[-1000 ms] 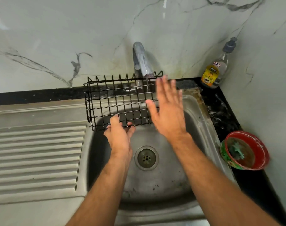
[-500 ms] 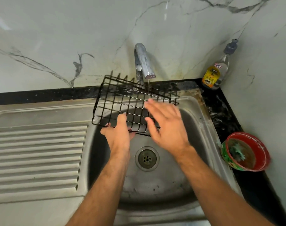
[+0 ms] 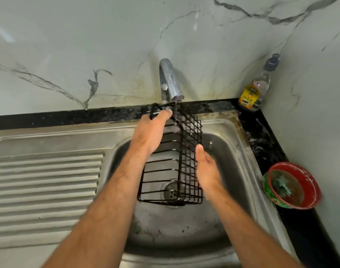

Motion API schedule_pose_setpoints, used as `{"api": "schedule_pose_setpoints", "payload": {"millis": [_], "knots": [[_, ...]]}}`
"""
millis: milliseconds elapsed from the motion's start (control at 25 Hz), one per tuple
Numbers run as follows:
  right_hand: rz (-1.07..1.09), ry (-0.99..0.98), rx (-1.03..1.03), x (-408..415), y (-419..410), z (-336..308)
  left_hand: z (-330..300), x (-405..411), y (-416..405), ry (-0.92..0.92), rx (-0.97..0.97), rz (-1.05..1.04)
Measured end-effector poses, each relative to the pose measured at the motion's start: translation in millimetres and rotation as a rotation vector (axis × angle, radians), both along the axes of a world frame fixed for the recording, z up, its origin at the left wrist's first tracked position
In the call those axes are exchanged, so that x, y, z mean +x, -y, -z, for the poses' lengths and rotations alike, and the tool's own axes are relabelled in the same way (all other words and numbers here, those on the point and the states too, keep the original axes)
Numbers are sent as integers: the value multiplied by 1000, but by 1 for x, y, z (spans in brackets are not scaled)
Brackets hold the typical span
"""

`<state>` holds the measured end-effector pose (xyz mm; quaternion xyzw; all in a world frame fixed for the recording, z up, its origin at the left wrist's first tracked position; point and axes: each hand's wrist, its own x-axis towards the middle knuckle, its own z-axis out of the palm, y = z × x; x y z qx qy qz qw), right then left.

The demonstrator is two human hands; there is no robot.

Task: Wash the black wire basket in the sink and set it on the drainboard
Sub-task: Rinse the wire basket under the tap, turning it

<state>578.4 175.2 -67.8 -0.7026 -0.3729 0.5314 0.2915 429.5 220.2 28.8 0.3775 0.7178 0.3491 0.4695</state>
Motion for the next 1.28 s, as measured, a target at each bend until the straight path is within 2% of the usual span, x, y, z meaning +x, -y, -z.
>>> {"api": "schedule_pose_setpoints", "payload": {"millis": [80,160,240,360,440,480,520,640,800,880,960,1040,1120,1160,1280], "knots": [[160,-234,-153,-2,6,18,-2,1,-10,260,-64,39],[262,-371,-272,-6,7,25,-3,3,-16,371,-116,36],[309,-401,-343,-13,7,14,1,6,-26,231,-145,121],[369,-423,-414,-18,4,9,-1,11,-44,-145,-234,372],[387,-440,-457,-17,1,2,-8,12,-54,-467,-249,581],[398,-454,-475,-15,0,-1,-13,12,-57,-560,-243,641],[407,-464,-488,-14,1,-10,-19,12,-60,-554,-248,667],[425,-573,-514,-9,8,-35,-33,4,-67,-248,-293,663],[566,-869,-545,-8,22,-47,-25,8,-63,375,-189,247],[625,-951,-559,-14,28,-45,-18,17,-52,529,-179,164],[686,-974,-538,-19,34,-43,-17,18,-36,558,-271,316],[735,-997,-502,-21,42,-44,-17,7,-22,584,-357,595],[812,-1042,-480,-23,50,-45,-19,-1,-9,654,-350,791],[857,-1043,-479,-24,52,-44,-17,0,-5,637,-311,799],[969,-1021,-483,-29,44,-40,0,9,-10,403,-185,628]]}}
